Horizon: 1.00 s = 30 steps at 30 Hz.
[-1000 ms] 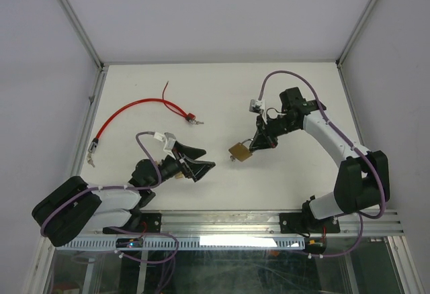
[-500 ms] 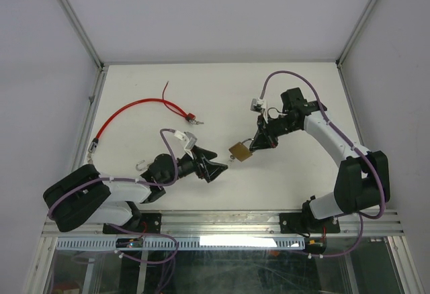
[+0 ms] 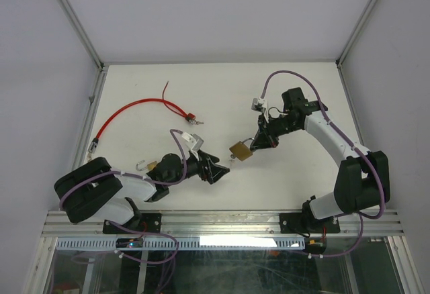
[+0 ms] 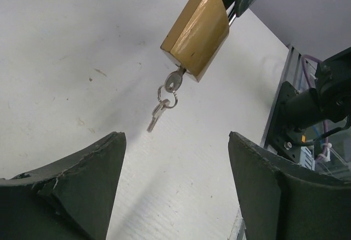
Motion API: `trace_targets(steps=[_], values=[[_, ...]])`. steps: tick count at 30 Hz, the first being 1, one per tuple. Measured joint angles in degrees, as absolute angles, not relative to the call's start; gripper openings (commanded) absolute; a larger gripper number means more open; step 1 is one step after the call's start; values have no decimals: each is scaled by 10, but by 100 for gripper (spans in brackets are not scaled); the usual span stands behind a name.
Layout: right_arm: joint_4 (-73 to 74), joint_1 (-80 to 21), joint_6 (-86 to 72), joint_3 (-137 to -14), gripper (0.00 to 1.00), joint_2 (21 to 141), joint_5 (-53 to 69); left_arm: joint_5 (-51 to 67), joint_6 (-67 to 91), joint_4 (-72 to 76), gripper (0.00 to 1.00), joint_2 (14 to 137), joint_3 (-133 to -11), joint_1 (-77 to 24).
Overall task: Lock with the key
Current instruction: Lock the lock.
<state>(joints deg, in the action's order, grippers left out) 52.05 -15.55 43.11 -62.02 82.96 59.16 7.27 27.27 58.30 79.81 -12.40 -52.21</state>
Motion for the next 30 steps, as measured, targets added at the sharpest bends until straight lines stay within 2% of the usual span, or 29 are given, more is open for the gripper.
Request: trace_targets(steps=[2,8,15,22,25,27,30], values=[[521,-156,431,-620,0,830,592,73,273,584,68,808,-124,-525],[518,-155,431,-620,0,830,592,75,269,597,65,870,-149,-530],[517,-154,430,-620,0,830,592,58,236,630,56,933,-180,-545],[517,-154,430,-620,0,830,592,39,193,622,49,945,-215,-544],[517,-154,430,-620,0,830,592,31,183,605,41,945,-234,-544],[517,-154,430,-620,0,830,592,25,178,593,30,945,-240,-544],[510,-154,431,-620,0,830,591,23,171,577,21,945,-248,-545]])
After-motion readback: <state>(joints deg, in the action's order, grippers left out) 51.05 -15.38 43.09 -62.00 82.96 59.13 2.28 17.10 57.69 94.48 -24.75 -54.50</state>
